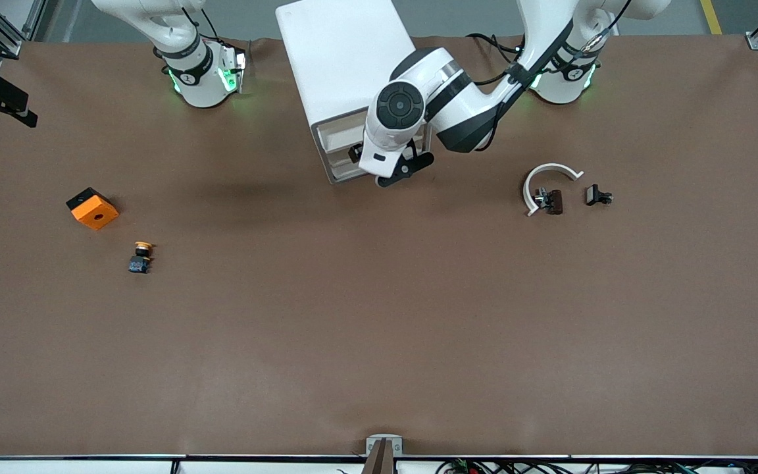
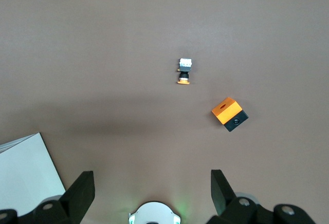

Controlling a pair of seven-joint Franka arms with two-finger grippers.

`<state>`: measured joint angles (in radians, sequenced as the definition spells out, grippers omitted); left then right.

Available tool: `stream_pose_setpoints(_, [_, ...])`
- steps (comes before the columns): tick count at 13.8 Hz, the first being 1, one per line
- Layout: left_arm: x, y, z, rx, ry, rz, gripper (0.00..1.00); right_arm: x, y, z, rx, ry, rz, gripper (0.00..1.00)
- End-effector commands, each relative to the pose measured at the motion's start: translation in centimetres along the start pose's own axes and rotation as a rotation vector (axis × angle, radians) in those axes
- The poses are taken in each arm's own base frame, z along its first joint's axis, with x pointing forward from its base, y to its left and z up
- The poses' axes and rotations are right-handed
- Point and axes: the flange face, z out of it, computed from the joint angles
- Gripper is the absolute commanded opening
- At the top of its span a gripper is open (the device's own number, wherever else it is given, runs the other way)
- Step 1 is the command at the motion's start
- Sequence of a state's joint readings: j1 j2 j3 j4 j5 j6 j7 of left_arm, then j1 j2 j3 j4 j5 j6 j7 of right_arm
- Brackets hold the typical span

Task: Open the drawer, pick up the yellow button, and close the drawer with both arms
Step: 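Push the drawer back into the cabinet with the left gripper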

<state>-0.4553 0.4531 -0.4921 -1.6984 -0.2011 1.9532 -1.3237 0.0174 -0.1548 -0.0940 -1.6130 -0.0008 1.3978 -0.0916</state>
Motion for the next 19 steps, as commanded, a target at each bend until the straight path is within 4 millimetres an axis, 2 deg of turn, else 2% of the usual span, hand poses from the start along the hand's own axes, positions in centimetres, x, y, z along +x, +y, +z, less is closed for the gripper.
stream_pose_setpoints(1, [-1.1, 0.6, 0.3, -0.007, -0.083, -0.045, 1.00, -2.2, 0.2, 0.2, -0.009, 0.029, -0.002, 1.00])
stream_pose_setpoints(6, [-1.2, 0.9, 1.7, -0.003, -0.182, -0.120, 1.00, -2.1, 0.4, 0.0, -0.010, 0.041, 0.003, 1.00])
stream_pose_setpoints(8, [-0.9, 1.0, 2.3, 0.006, -0.191, -0.127, 1.00, -2.1, 1.4, 0.1, -0.008, 0.042, 0.027, 1.00])
stream_pose_setpoints(12, [-0.4, 0.9, 2.0, 0.000, -0.191, -0.133, 1.00, -2.2, 1.7, 0.1, -0.003, 0.041, 0.033, 1.00])
stream_pose_setpoints(14, [0.9, 0.6, 0.4, -0.012, -0.182, -0.146, 1.00, -2.2, 1.6, 0.1, -0.001, 0.039, 0.029, 1.00])
stream_pose_setpoints(16, [3.1, 0.2, -3.4, -0.020, -0.175, -0.150, 1.00, -2.2, 1.6, 0.1, -0.001, 0.042, 0.031, 1.00])
stream_pose_setpoints(17, [4.3, -0.5, -5.9, -0.014, -0.126, -0.142, 1.00, -2.2, 1.6, 0.1, -0.001, 0.042, 0.031, 1.00])
stream_pose_setpoints(18, [5.0, -1.2, -8.1, 0.002, -0.051, -0.127, 1.00, -2.2, 1.5, 0.0, 0.000, 0.046, 0.029, 1.00])
stream_pose_setpoints(19, [4.9, -1.9, -10.2, 0.011, 0.006, -0.120, 1.00, -2.2, 1.5, 0.0, 0.002, 0.046, 0.029, 1.00])
